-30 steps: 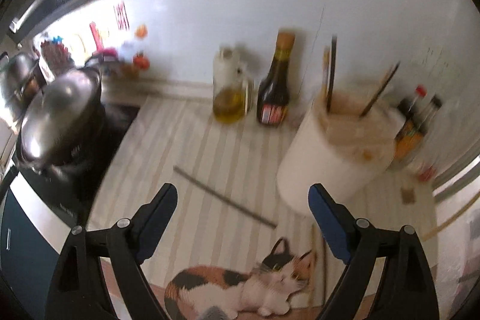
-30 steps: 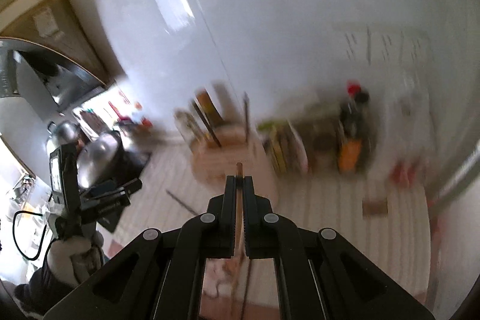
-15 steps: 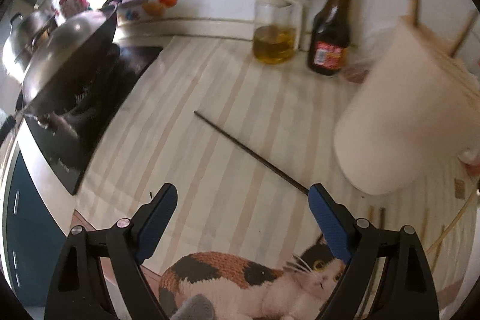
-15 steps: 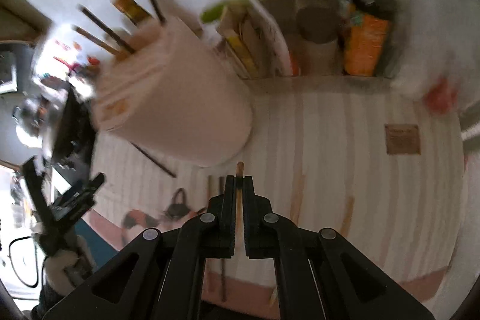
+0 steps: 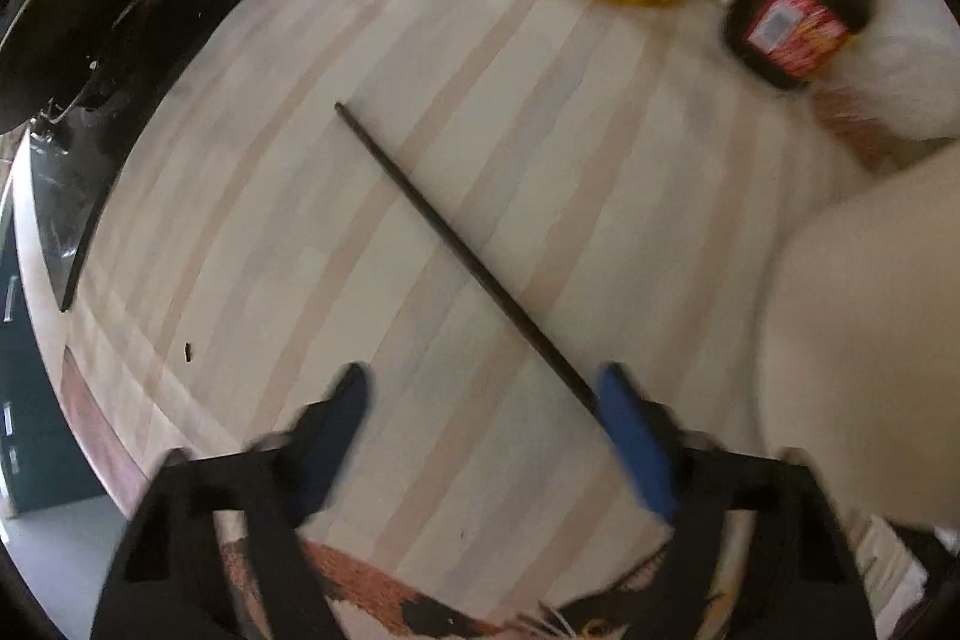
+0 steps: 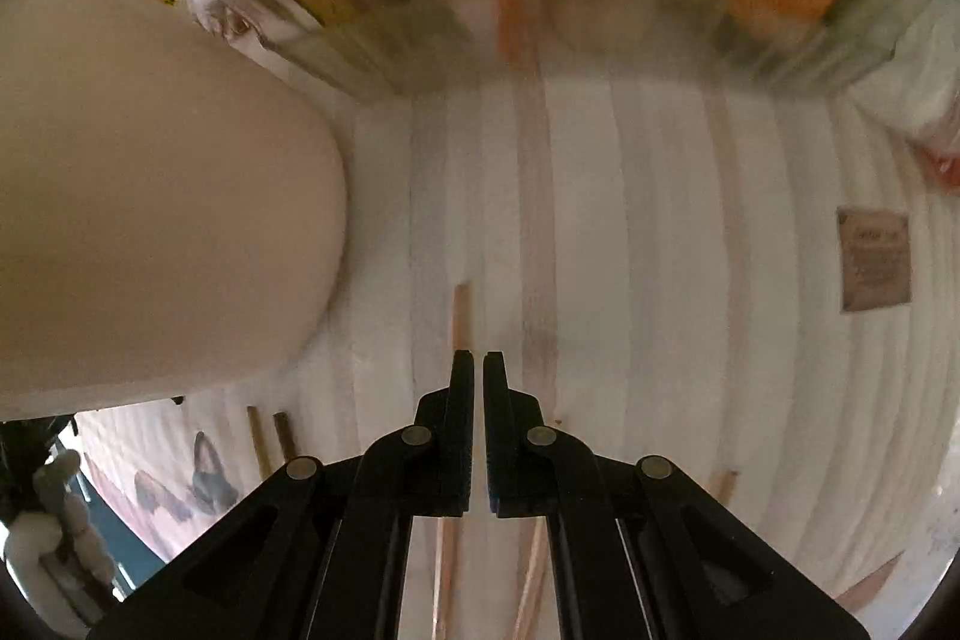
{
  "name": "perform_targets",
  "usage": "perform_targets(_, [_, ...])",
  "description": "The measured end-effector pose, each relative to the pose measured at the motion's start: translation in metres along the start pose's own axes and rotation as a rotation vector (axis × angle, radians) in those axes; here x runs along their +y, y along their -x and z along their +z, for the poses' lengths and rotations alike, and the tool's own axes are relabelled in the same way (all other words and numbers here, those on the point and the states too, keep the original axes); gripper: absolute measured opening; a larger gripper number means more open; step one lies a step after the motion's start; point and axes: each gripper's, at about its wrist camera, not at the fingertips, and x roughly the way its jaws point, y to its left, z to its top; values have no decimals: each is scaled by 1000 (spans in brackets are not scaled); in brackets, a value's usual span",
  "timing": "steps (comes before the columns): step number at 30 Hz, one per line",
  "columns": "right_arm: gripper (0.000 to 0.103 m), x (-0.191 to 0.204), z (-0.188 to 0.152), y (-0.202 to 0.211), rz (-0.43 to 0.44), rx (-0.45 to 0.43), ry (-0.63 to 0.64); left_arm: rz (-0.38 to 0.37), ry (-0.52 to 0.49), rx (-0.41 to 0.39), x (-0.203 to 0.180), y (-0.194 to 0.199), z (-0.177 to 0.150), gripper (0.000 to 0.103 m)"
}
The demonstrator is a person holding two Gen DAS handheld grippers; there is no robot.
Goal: Organize utensils
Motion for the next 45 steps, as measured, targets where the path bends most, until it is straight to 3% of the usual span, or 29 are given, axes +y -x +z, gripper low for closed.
perform_targets(1, [3,-1,-2,-3,2,2,-6,-22,-2,0,-1,-3,2,55])
perform_targets(2, [3,-1,-4,-4,1,-6,-3,-17,-16,2,-2,-6,4,39])
perform_targets(3, [3,0,-6,-4,-6,-6,7,-18,-38,-8,-5,-5,5,34])
perform_targets(5, [3,-1,-9,-5,12,-6,-6,-12,-90,-16,-10,-5,5,13])
perform_targets(8, [4,-4,-16,3,36,-23,-21,11,-178,-26,-15,-2,-6,4])
perform_targets(11, [5,-4,-26,13,95,-37,-22,19,-249,-26,-15,0,-28,4])
perform_targets(13, [15,2,-35,12,102,-36,-11,23,-286,-20,-11,3,-47,4])
perform_targets(17, [20,19,-53,-12,13,-11,27,12,-335,0,-9,5,-80,4])
perform_targets(20, [19,28,-64,-19,-43,-50,56,-4,-351,17,-11,6,-90,4])
perform_targets(22, [8,34,-74,-25,-66,-61,58,-20,-367,28,-11,7,-98,4])
perform_targets(29, [7,36,-128,-44,-63,29,111,-70,-391,58,-5,15,-127,9])
perform_targets(33, [8,31,-131,-50,-58,20,70,-82,-376,53,-7,13,-116,18])
perform_targets(35, [8,29,-128,-53,-74,11,67,-79,-381,44,-9,12,-109,29])
perform_targets(38, [8,37,-122,-60,-91,2,62,-82,-386,29,-12,11,-102,30])
perform_targets(40, [8,39,-116,-64,-95,2,41,-90,-387,27,-16,10,-100,26])
perform_targets(42, [8,42,-110,-66,-101,5,39,-93,-405,18,-22,10,-94,5])
perform_targets(45, [7,44,-95,-61,-93,4,57,-78,-429,9,-30,12,-91,4])
